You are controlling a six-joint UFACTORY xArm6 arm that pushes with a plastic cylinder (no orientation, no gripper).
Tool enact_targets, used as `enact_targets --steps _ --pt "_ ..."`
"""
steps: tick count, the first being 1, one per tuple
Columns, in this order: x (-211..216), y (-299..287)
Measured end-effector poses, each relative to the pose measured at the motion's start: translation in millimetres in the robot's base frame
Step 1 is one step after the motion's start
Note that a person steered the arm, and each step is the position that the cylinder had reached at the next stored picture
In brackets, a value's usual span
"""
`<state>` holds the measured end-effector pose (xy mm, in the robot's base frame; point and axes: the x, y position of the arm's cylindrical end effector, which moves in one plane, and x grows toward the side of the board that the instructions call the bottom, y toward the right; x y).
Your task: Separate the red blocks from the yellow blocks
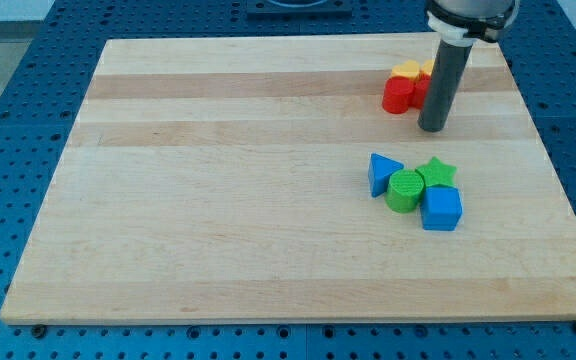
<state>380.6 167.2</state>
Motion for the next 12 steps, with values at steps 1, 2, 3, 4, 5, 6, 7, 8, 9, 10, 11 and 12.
enact_targets --steps 1,2,3,4,5,6,7,8,9,10,11,12 --pt "0 51" --pt "-27 51" --pt "-29 51" --pt "-50 51" --pt "-64 51" --pt "-75 51" --pt "-75 51" --pt "-75 37" --pt "-75 8" --pt "-75 -17" --pt "-75 -39" --pt "-75 -55"
